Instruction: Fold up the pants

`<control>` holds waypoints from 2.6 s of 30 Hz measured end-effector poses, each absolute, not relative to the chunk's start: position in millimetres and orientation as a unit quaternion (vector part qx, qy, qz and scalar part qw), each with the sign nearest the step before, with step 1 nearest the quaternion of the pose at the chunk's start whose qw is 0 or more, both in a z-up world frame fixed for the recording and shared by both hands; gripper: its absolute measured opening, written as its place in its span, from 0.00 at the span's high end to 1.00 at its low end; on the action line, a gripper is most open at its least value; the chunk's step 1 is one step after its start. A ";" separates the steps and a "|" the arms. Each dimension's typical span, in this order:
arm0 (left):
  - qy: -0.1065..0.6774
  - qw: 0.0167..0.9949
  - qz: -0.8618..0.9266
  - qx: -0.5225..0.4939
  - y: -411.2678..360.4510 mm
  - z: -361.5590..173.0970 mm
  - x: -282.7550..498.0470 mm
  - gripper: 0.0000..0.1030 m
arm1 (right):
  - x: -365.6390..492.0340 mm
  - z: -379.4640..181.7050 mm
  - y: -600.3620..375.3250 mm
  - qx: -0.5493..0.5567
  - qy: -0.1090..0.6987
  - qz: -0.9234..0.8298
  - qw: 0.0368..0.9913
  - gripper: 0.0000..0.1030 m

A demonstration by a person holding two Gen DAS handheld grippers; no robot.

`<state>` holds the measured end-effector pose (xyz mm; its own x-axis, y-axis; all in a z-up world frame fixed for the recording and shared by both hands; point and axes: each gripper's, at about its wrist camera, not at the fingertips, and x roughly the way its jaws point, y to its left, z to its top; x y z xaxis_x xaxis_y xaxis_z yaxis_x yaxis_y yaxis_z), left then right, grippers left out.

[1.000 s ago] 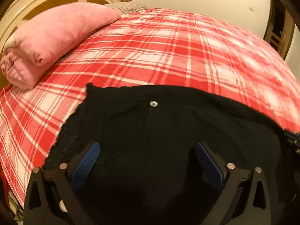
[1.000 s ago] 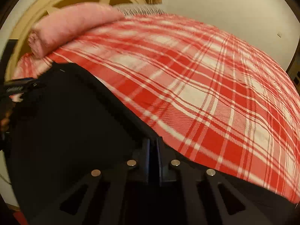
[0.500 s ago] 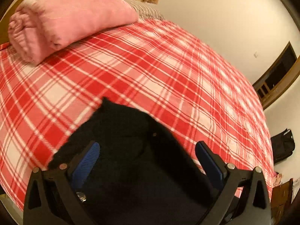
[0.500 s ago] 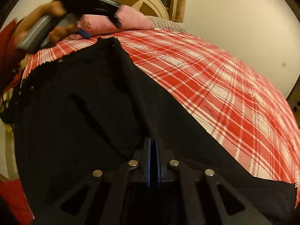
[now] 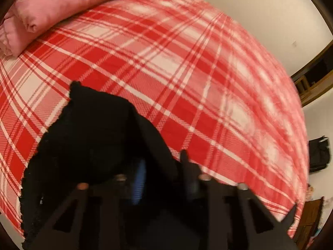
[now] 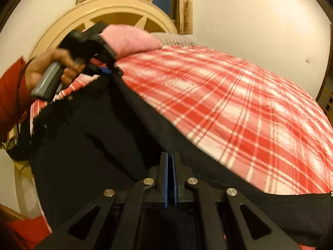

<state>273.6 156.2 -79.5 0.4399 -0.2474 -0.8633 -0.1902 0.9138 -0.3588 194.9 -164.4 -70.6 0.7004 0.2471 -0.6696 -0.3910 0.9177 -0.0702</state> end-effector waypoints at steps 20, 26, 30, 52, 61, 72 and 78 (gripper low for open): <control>0.389 0.896 -0.046 -0.211 212.0 4.6 110.4 0.74 | 130.7 -51.5 -210.1 0.047 0.379 0.154 0.911 0.99; 0.406 0.890 -0.030 -0.205 198.0 2.1 159.0 0.11 | 164.2 -56.6 -213.1 0.119 0.397 0.220 0.883 0.98; 0.451 0.873 -0.014 -0.185 176.7 -15.3 214.8 0.10 | 171.7 -63.7 -210.8 0.095 0.398 0.234 0.882 0.98; 0.539 0.822 0.026 -0.183 149.4 -74.9 281.9 0.10 | 212.5 -79.3 -223.6 0.108 0.417 0.227 0.873 0.97; 0.519 0.837 0.019 -0.172 148.6 -68.3 279.0 0.10 | 210.7 -72.9 -217.3 0.087 0.363 0.233 0.898 0.97; 0.512 0.842 0.011 -0.171 144.8 -67.0 278.5 0.10 | 218.0 -82.9 -218.6 0.135 0.401 0.286 0.860 0.01; 0.513 0.842 0.010 -0.167 143.1 -68.5 277.7 0.10 | 220.4 -86.1 -203.8 0.089 0.410 0.250 0.873 0.01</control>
<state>277.7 143.1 -68.5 0.4733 -0.1539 -0.8673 -0.1880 0.9443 -0.2701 220.4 -203.8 -86.1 0.5389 0.5097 -0.6706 -0.3635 0.8589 0.3606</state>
